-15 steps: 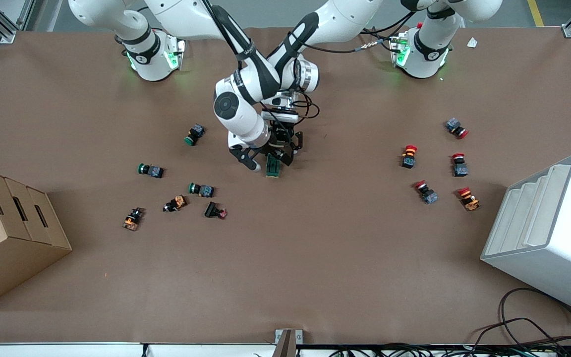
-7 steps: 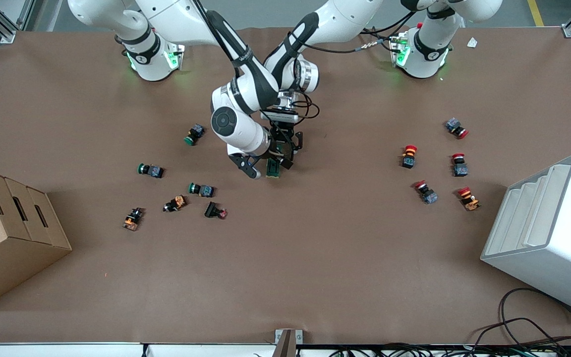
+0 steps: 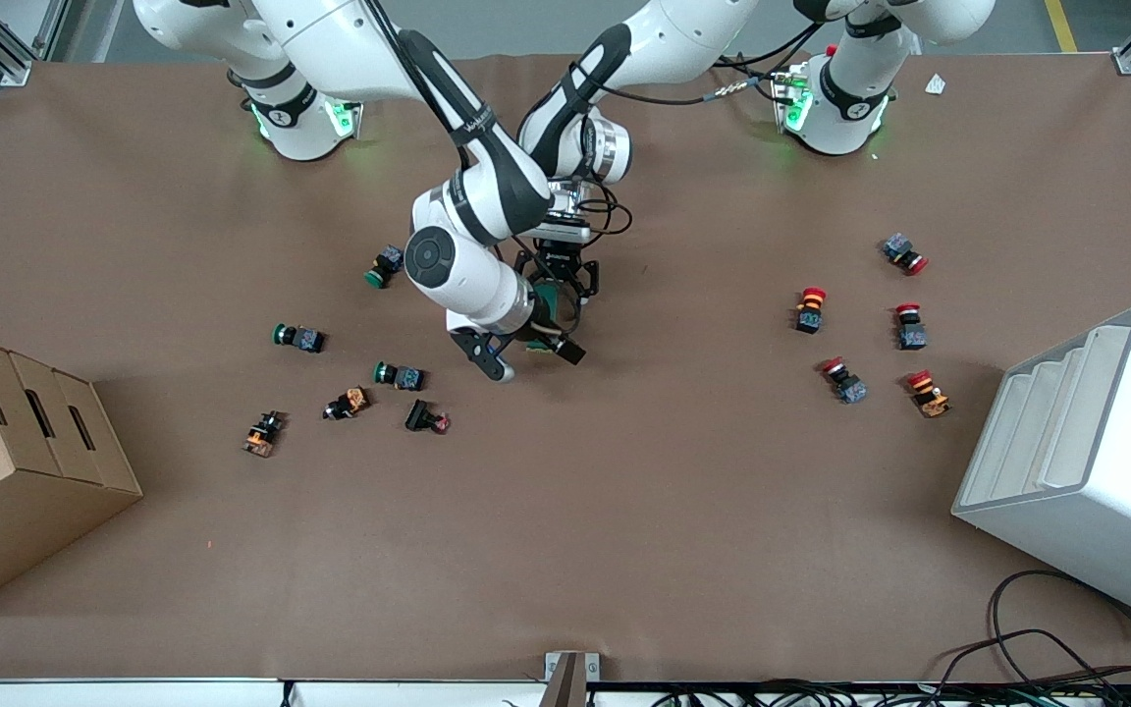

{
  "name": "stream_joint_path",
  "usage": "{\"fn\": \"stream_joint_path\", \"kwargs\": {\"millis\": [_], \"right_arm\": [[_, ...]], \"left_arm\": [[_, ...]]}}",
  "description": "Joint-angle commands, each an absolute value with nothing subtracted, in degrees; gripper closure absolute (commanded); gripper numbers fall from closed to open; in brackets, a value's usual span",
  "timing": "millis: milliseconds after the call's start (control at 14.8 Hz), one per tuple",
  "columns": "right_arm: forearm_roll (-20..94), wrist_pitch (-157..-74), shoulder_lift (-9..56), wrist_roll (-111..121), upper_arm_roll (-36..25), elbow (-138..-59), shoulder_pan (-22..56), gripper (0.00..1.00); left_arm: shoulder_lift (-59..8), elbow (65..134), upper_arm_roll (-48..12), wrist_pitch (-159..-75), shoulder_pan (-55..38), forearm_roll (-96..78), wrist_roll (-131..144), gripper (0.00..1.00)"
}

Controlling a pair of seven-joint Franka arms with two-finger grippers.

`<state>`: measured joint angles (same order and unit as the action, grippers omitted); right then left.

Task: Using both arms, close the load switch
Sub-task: 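Swing the white handle over with the left gripper while the right gripper holds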

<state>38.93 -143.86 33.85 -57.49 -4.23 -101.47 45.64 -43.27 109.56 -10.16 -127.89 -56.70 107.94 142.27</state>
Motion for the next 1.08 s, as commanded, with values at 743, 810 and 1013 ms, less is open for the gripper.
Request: {"fn": "stream_joint_path", "kwargs": {"millis": [743, 810, 1013], "right_arm": [[33.2, -144.1, 39.5, -57.4, -4.1, -97.7, 43.9, 0.0], [33.2, -144.3, 40.3, -57.5, -4.1, -97.2, 43.9, 0.0], [32.7, -143.8, 40.8, -57.0, -4.2, -95.9, 43.0, 0.0]], "left_arm": [[-44.7, 107.0, -12.3, -127.4, -57.0, 102.8, 144.0, 0.0], [-44.8, 107.0, -12.3, -127.3, -57.0, 102.8, 144.0, 0.0], [-45.1, 107.0, -12.4, -127.4, -57.1, 102.8, 143.9, 0.0]]}}
